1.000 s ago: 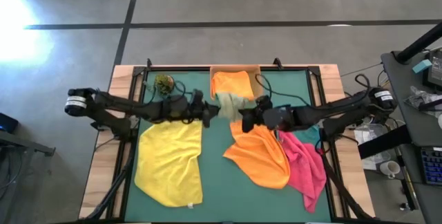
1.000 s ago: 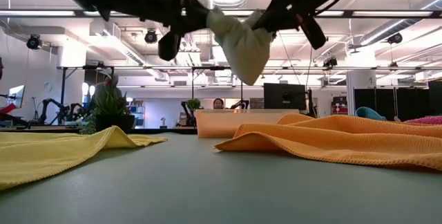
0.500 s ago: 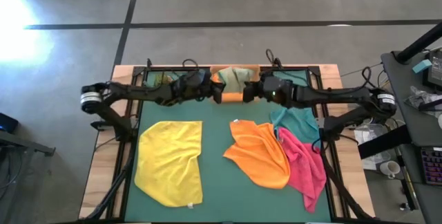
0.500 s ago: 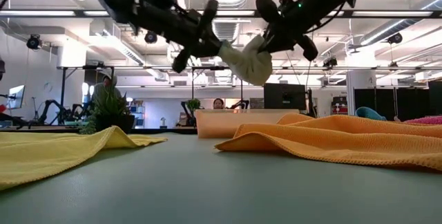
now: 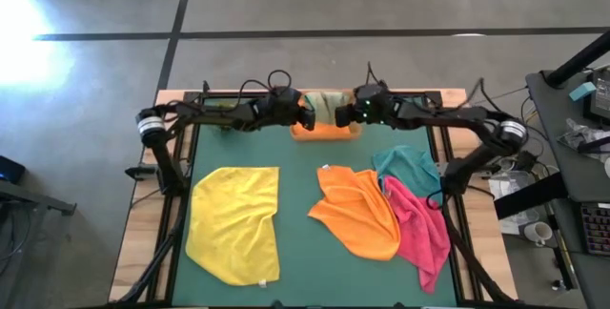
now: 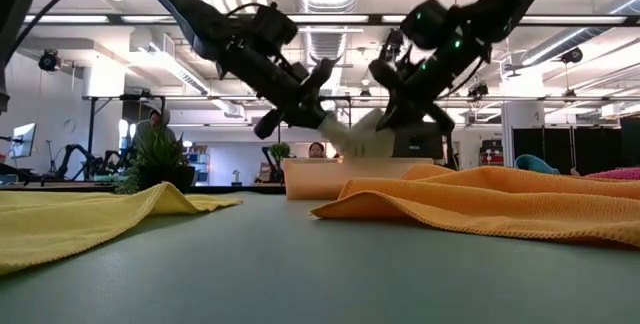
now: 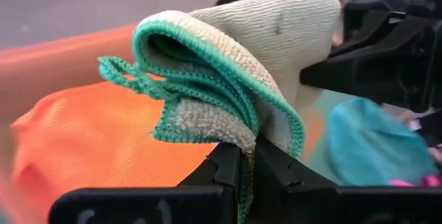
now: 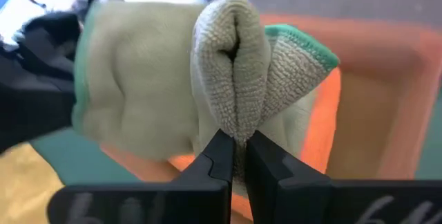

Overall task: Fold microfiber towels
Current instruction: Put the folded light green towel into the orange bin

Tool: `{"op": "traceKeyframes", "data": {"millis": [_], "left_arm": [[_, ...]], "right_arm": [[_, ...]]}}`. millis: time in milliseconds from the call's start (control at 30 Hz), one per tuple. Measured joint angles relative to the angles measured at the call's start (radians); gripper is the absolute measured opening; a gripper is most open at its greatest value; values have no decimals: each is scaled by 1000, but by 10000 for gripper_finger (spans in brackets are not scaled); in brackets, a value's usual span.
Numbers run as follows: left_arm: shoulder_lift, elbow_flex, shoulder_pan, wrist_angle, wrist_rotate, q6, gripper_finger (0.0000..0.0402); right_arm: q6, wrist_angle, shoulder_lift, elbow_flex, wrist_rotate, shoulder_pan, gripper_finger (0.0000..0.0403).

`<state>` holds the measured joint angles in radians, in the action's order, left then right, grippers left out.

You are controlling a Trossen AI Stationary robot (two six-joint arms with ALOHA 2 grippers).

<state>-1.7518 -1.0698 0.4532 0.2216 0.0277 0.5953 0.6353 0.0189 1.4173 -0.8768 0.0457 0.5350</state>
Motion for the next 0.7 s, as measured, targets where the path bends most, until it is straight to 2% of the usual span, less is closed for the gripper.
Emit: {"op": "traceKeyframes", "data": {"millis": [200, 400, 700], "left_arm": [[-33, 0, 31, -48, -5, 1, 5], [-75, 0, 37, -47, -48, 2, 9], [-76, 1, 37, -47, -49, 1, 65]], "right_arm": [[0, 47, 97, 0, -79, 45, 12], [-7, 52, 124, 0, -129, 81, 12], [-36, 42, 123, 0, -163, 128, 12]]}}
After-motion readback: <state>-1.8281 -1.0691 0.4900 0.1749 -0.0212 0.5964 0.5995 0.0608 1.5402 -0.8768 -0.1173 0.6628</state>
